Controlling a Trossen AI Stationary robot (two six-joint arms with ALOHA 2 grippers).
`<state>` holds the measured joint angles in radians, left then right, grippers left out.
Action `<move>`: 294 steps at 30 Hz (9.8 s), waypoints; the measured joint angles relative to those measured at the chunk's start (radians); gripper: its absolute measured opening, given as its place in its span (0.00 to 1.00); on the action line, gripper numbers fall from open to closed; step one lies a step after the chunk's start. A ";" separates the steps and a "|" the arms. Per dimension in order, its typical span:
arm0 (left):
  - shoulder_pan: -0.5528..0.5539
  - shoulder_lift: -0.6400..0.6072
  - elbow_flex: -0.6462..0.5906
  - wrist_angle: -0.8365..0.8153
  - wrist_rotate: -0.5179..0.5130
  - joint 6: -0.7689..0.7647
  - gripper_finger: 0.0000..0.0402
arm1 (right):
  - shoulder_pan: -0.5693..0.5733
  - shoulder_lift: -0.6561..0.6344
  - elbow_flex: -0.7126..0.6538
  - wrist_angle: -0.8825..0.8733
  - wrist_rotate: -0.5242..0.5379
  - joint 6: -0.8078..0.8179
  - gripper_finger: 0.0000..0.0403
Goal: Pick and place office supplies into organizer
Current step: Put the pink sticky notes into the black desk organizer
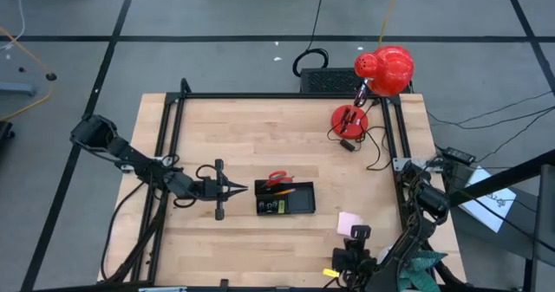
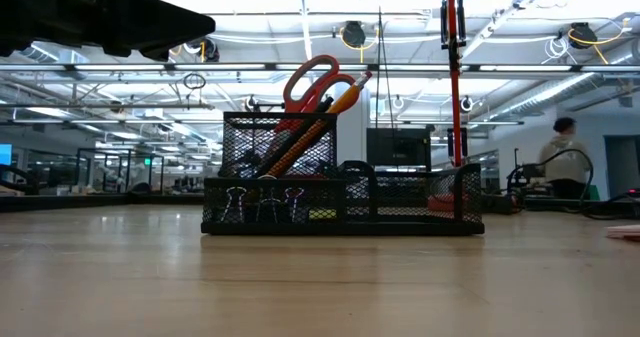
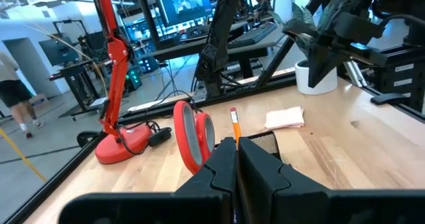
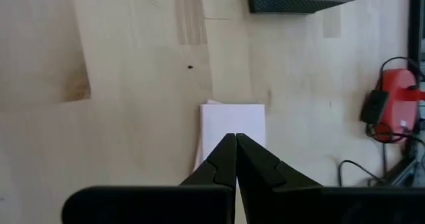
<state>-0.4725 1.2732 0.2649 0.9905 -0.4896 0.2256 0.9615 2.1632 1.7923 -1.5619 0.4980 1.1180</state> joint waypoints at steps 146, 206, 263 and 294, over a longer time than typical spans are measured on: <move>0.026 0.000 0.000 -0.060 0.028 -0.008 0.06 | -0.440 -0.568 -0.942 0.895 -0.480 -0.214 0.00; 0.085 0.000 0.000 -0.177 0.056 -0.068 0.06 | -0.512 -0.566 -0.814 0.833 -0.607 -1.163 0.84; 0.141 0.000 0.000 -0.209 0.105 -0.093 0.06 | -0.585 -0.738 -0.785 0.985 -0.389 -1.115 0.04; 0.142 0.000 0.000 -0.210 0.115 -0.059 0.06 | -0.832 -0.427 -0.678 1.087 -0.587 -1.044 0.05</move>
<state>-0.3302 1.2732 0.2646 0.7803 -0.3744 0.1669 0.1293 1.7361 1.1145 -0.4745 -0.0890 0.0737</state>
